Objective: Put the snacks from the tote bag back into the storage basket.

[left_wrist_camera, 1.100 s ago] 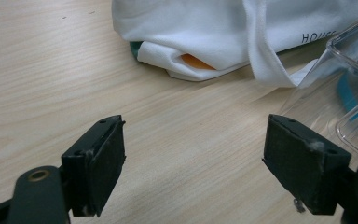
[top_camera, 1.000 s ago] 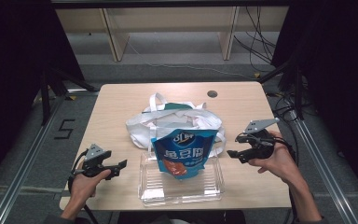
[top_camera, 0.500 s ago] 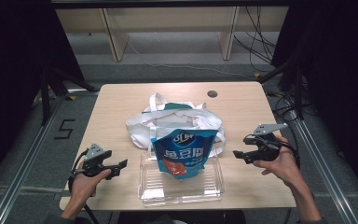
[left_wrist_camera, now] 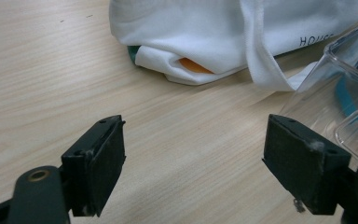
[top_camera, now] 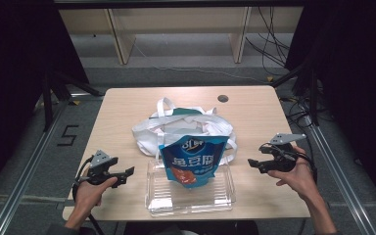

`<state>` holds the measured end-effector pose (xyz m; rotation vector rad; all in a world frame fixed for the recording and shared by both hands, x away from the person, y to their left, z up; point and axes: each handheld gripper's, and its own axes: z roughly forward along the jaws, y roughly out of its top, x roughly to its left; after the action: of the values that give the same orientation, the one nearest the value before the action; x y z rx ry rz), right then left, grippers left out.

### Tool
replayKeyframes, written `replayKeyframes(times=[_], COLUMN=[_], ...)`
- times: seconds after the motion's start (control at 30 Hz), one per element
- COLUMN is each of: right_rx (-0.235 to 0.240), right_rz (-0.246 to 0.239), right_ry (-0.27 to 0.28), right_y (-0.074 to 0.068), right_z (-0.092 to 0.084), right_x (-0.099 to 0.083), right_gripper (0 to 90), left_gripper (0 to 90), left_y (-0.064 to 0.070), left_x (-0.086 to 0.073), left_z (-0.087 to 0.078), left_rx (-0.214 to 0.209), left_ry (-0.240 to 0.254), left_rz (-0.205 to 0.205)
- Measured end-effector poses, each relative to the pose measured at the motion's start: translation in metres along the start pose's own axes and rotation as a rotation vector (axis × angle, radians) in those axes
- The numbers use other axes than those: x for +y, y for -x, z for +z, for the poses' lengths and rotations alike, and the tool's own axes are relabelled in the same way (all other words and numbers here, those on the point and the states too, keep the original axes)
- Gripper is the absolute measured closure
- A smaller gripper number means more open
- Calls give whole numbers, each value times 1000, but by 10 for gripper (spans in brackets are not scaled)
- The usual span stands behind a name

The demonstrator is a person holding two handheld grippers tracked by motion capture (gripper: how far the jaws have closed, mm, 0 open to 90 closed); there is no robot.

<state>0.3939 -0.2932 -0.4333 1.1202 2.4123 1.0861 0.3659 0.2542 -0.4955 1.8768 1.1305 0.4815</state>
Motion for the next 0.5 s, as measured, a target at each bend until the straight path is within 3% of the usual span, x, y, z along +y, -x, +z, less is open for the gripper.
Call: replayKeyframes(times=[0.1,0.13,0.2,0.3,0.4,0.43,0.47,0.5], right_rx=[-8,4,-6,-7,-11,-12,-18,0], right_rz=[-2,22,-1,30,5,28,4,34], right_ry=[6,-7,3,20,35,29,45,39], right_y=[-2,-4,-4,-9,-9,-11,-10,-13], right_z=[1,1,3,5,6,6,7,8], right_x=[-4,-4,-4,-6,-9,-11,-13,-15], right_gripper=[275,274,273,268,267,267,267,267], left_gripper=[201,201,200,201,201,201,201,201], left_y=[1,2,1,1,2,2,2,2], left_x=[0,0,0,0,0,0,0,0], left_z=[0,0,0,0,1,1,1,1], left_rx=[-1,-1,2,2,-1,-2,-2,-1], left_ry=[8,11,13,4,2,1,2,2], left_rz=[-1,-3,-6,4,5,6,6,6])
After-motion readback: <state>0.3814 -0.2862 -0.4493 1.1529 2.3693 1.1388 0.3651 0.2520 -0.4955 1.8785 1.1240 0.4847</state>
